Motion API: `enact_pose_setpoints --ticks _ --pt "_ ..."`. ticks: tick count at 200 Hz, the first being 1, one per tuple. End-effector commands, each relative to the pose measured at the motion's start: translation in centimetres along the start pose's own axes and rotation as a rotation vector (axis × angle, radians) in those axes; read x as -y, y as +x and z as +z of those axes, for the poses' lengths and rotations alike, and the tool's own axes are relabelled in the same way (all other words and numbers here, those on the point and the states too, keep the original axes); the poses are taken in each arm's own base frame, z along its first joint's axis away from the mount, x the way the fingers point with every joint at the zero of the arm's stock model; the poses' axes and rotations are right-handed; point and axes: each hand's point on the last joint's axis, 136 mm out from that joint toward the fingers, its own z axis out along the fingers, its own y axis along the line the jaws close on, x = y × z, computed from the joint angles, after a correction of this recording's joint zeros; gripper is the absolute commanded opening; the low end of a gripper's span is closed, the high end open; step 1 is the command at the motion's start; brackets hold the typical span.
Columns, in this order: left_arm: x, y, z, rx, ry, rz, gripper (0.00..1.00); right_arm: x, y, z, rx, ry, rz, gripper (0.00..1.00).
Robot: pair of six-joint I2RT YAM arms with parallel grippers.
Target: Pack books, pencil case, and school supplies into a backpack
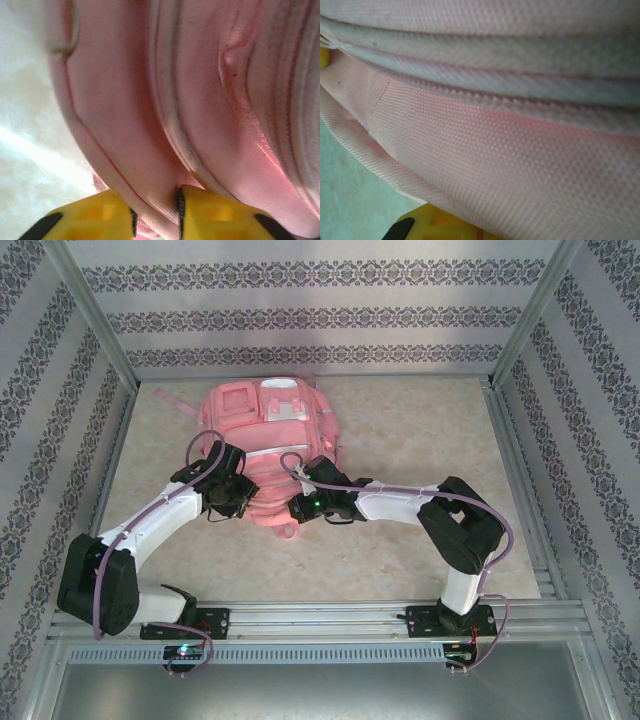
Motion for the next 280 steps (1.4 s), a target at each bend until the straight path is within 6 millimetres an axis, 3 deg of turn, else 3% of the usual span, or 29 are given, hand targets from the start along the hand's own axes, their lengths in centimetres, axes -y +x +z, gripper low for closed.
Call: enact_pose_setpoints --ticks 1,24,74,128,178,206,217,255,280 --pt "0.8 -1.4 -0.5 0.086 -0.012 0.065 0.16 1.3 1.3 -0.1 -0.021 0.039 0.028 0.00" --pt "0.3 -1.9 -0.9 0.108 -0.044 0.102 0.00 2.0 1.4 -0.6 -0.013 0.051 0.038 0.00" --pt "-1.6 -2.6 -1.7 0.121 -0.084 0.111 0.00 2.7 2.0 -1.5 -0.008 0.067 0.014 0.00" --pt "-3.5 -5.2 -4.0 0.178 -0.143 0.136 0.00 3.2 2.0 -2.3 -0.008 0.060 0.003 0.00" --pt "-2.8 -5.6 -4.0 0.159 -0.138 0.171 0.00 2.5 1.9 -2.2 -0.022 0.026 -0.018 0.00" --pt "-2.0 -5.1 -4.5 0.129 -0.106 0.150 0.30 1.8 1.6 -2.2 -0.018 0.010 -0.028 0.00" --pt "-1.5 -4.3 -4.6 0.098 -0.077 0.118 0.37 1.7 1.7 -2.1 -0.020 0.007 -0.031 0.00" --pt "0.2 -0.2 -4.8 -0.013 -0.013 0.119 0.49 1.7 1.8 -2.0 -0.017 0.012 -0.028 0.00" --pt "0.0 2.3 -4.0 -0.090 -0.018 0.101 0.52 1.9 1.8 -2.0 -0.012 0.020 -0.029 0.00"
